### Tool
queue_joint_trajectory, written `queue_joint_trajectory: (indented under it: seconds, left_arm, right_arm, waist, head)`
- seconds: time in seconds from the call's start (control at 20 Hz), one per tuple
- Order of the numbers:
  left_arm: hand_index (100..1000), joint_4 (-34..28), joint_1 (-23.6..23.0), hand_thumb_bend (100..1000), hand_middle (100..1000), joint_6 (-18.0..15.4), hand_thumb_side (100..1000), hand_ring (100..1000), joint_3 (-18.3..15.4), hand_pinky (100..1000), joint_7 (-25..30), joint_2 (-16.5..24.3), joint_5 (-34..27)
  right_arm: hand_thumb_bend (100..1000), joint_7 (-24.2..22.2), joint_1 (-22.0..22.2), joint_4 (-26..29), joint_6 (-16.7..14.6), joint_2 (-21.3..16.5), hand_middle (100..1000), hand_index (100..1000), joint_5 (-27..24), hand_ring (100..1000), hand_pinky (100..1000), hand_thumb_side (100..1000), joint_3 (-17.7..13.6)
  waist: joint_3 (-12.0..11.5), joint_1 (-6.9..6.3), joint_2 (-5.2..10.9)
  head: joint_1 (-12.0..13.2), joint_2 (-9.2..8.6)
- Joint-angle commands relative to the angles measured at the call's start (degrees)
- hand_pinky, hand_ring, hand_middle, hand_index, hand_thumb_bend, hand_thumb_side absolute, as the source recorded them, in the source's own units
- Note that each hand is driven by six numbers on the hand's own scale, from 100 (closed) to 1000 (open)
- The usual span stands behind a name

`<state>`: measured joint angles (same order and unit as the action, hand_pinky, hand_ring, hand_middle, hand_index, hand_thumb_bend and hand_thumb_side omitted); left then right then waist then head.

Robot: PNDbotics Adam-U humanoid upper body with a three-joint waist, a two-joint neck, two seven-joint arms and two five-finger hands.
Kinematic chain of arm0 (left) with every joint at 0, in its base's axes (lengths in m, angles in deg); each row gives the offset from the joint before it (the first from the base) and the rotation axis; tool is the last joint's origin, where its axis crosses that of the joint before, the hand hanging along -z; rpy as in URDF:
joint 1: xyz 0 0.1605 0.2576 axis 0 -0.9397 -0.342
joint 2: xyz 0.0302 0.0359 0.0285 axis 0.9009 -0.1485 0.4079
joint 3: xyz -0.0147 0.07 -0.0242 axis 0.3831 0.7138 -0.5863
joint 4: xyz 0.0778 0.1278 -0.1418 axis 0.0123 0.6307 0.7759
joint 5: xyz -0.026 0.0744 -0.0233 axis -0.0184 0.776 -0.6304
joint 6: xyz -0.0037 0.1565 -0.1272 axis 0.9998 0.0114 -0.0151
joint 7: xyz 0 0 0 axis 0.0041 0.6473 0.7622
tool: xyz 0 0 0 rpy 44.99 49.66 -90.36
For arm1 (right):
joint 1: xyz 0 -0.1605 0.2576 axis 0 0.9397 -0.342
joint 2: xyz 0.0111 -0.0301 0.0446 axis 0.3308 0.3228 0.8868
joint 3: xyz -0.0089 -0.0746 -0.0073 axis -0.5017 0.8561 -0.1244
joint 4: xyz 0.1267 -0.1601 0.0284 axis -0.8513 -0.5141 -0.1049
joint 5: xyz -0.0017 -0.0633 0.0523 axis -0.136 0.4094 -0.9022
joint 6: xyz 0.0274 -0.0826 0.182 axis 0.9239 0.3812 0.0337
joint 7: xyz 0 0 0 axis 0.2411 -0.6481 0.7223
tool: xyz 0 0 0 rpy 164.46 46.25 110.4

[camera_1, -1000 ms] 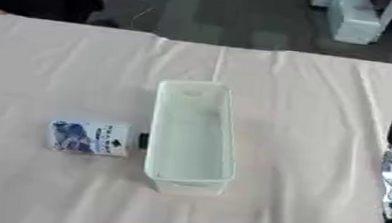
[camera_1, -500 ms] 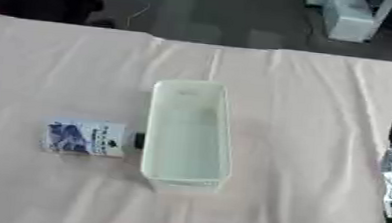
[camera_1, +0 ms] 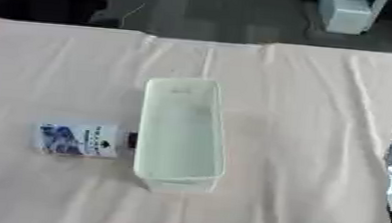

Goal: Pick up objects on the table and place them in the box.

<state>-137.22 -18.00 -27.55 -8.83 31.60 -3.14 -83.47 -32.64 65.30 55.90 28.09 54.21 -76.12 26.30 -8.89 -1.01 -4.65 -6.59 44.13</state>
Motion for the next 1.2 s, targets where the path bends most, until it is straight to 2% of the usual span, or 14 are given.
queue_joint_trajectory:
  seconds: [0.05, 0.25, 0.3, 0.35, 0.5, 0.9, 1.2]
  left_arm:
    - [749, -0.95, 0.15, 380, 751, 4.47, 906, 712, -0.48, 546, 3.44, 4.5, 2.74]
    - [763, -0.95, -0.16, 414, 792, 12.8, 912, 755, -0.41, 600, 8.54, 7.9, 7.85]
    - [762, -0.95, -0.19, 396, 792, 14.82, 874, 755, -0.26, 602, 9.82, 8.66, 9.26]
    - [767, -0.95, -0.14, 423, 797, 16.35, 908, 759, -0.08, 613, 10.84, 9.13, 10.39]
    - [787, -0.95, 0.45, 439, 793, 19.98, 890, 752, 1.18, 609, 14.0, 10.24, 12.0]
    - [807, -0.95, 3.94, 480, 801, 24.61, 857, 760, 4.1, 636, 21.14, 10.43, 12.41]
    - [804, -0.95, 7.75, 502, 810, 25.88, 855, 770, 6.34, 673, 25.88, 10.76, 14.32]
  right_arm:
    - [100, -5.74, -0.88, 0.76, -5.89, -1.68, 412, 535, 0.01, 319, 158, 1000, -0.43]
    - [100, -5.76, -0.92, 0.76, -5.8, -1.75, 413, 535, 0.04, 319, 158, 1000, -0.38]
    - [100, -5.79, -0.93, 0.76, -5.77, -1.75, 413, 535, 0.06, 319, 158, 1000, -0.36]
    - [100, -5.82, -0.93, 0.76, -5.75, -1.75, 413, 535, 0.07, 319, 158, 1000, -0.34]
    - [100, -5.95, -0.87, 0.76, -5.66, -1.71, 413, 535, 0.12, 319, 157, 1000, -0.27]
    - [100, -6.19, -1.02, 0.76, -5.32, -1.54, 413, 536, 0.03, 319, 157, 1000, -0.06]
    - [100, -6.5, -1.11, 0.76, -5.16, -1.52, 413, 536, -0.17, 319, 157, 1000, 0.16]
  waist:
    - [0.2, -0.23, 0.35]
    - [0.36, -0.35, 0.28]
    - [0.39, -0.37, 0.25]
    - [0.42, -0.38, 0.23]
    - [0.51, -0.38, 0.21]
    - [0.87, -0.31, 0.1]
    - [1.12, -0.32, 0.1]
  head:
    - [0.2, -0.02]
    - [0.95, -0.02]
    - [1.12, -0.02]
    - [1.23, -0.02]
    - [1.27, -0.02]
    - [1.63, -0.02]
    - [1.88, -0.02]
